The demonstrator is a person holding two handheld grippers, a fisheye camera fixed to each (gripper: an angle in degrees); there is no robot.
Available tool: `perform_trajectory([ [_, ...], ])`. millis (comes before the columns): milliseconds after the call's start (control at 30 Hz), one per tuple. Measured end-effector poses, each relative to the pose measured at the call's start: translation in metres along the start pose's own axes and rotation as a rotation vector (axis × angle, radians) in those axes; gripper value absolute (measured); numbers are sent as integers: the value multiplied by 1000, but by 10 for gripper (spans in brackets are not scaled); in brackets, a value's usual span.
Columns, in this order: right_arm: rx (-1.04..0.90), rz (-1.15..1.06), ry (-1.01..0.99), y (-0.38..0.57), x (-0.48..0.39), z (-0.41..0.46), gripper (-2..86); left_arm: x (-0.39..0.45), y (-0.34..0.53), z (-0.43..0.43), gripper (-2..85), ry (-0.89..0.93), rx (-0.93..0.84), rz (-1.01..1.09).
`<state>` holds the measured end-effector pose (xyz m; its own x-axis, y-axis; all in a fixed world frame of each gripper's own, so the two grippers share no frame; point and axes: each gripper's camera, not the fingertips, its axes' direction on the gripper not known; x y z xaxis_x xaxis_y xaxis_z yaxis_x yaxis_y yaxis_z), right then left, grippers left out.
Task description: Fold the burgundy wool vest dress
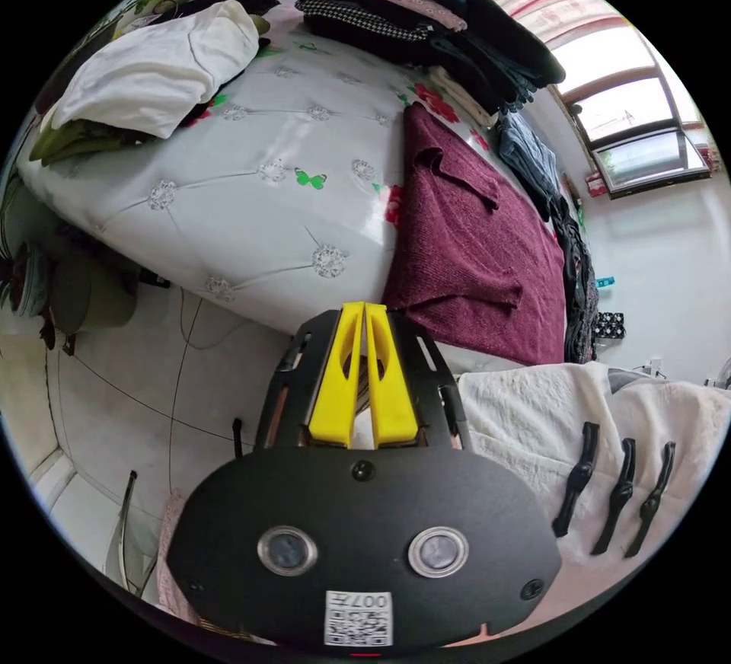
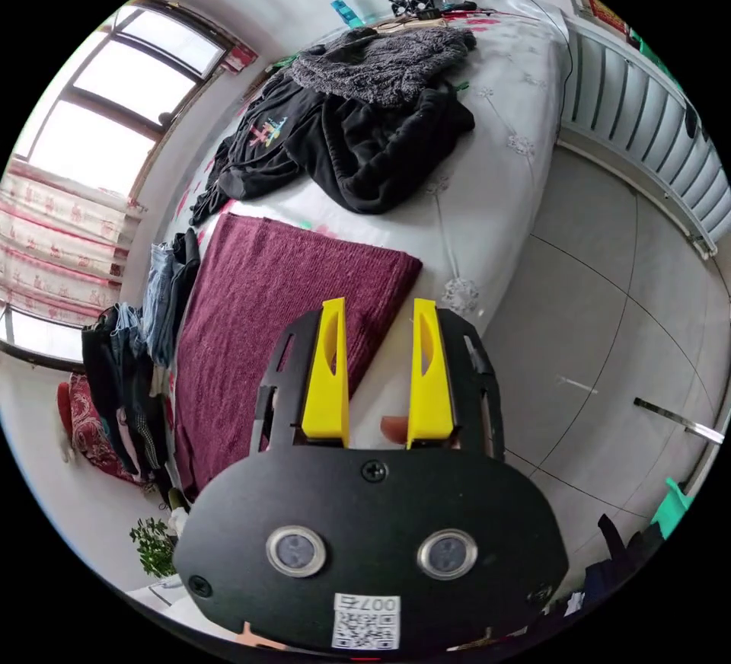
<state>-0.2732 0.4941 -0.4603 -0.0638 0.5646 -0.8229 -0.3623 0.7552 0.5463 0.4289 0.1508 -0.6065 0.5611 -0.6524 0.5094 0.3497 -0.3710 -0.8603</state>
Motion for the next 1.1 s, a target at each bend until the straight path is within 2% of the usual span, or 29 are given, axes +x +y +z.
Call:
perform_trajectory([
  [133, 28, 5, 131, 10, -27, 2, 33, 13, -8, 0, -10, 2, 25, 4],
  [267, -12, -105, -63, 14, -65, 2, 13, 14, -6, 7, -10, 7, 37, -26],
  [300, -8, -190, -169, 17, -89, -2, 9, 14, -4, 10, -10, 9, 35, -34],
  [367, -38, -387, -341, 29, -141, -9, 6, 14, -2, 13, -10, 12, 41, -40],
  [433, -156, -786, -535, 74, -233, -21, 4, 15, -1, 17, -10, 15, 48, -43],
  [467, -196, -904, -562, 92, -256, -24, 3, 16, -1, 19, -10, 17, 54, -42],
  [533, -383, -1352, -591, 178, -326, -28, 3, 18, 0, 22, -10, 18, 66, -39],
  [633, -633, -1642, -582, 276, -358, -6, 4, 17, 1, 28, -10, 28, 92, -49],
  [733, -917, -1712, -514, 347, -358, 34, 7, 13, 3, 37, -9, 40, 98, -68],
  [800, -976, -1734, -436, 376, -354, 50, 11, 12, 4, 43, -9, 42, 101, -73],
  [1000, -1018, -1673, -411, 405, -380, 57, 38, 6, 2, 71, 1, 70, 97, -83],
  [1100, -901, -1671, -431, 399, -409, 40, 50, 7, -8, 92, 42, 96, 89, -48],
])
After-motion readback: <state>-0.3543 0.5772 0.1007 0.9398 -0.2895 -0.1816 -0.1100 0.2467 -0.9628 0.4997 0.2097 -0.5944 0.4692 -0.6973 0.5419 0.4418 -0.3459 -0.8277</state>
